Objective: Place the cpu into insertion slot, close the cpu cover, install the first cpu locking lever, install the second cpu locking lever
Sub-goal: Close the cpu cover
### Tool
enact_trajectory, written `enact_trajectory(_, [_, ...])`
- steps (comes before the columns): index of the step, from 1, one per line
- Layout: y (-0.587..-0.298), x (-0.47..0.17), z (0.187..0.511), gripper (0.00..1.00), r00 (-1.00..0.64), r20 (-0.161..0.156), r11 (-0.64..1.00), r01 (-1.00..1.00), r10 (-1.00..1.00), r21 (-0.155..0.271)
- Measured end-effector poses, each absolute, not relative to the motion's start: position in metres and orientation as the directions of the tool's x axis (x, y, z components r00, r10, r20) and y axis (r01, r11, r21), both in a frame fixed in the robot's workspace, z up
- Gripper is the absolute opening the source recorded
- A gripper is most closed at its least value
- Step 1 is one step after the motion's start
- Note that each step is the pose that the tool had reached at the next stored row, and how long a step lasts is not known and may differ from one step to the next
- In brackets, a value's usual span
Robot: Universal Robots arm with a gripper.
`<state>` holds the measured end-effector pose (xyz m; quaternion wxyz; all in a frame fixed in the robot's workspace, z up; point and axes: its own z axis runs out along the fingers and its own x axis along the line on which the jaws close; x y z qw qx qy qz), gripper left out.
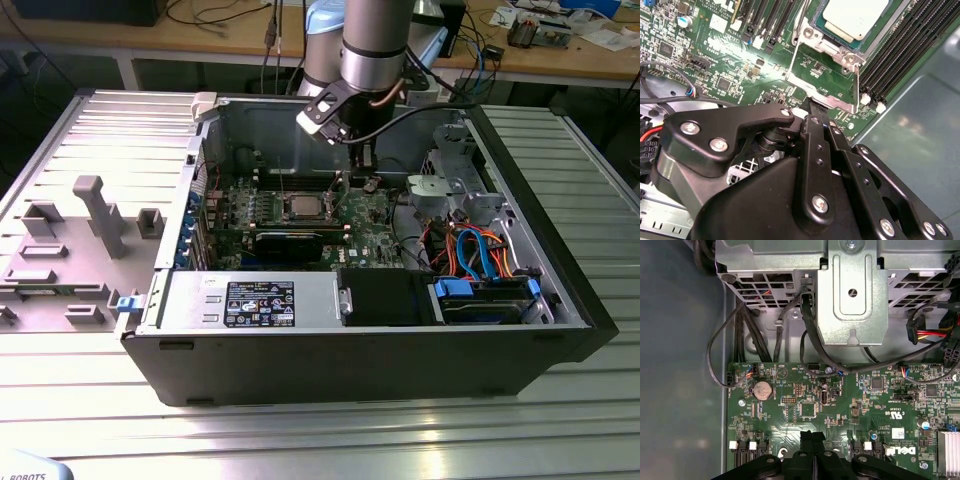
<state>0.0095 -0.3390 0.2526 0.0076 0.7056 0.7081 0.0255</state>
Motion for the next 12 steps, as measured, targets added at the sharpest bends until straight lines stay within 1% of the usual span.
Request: enact_trajectory(12, [-0.339, 0.0056, 0.2526, 0.11, -0.004, 0.025, 0.003, 0.999, 1.0, 0.047])
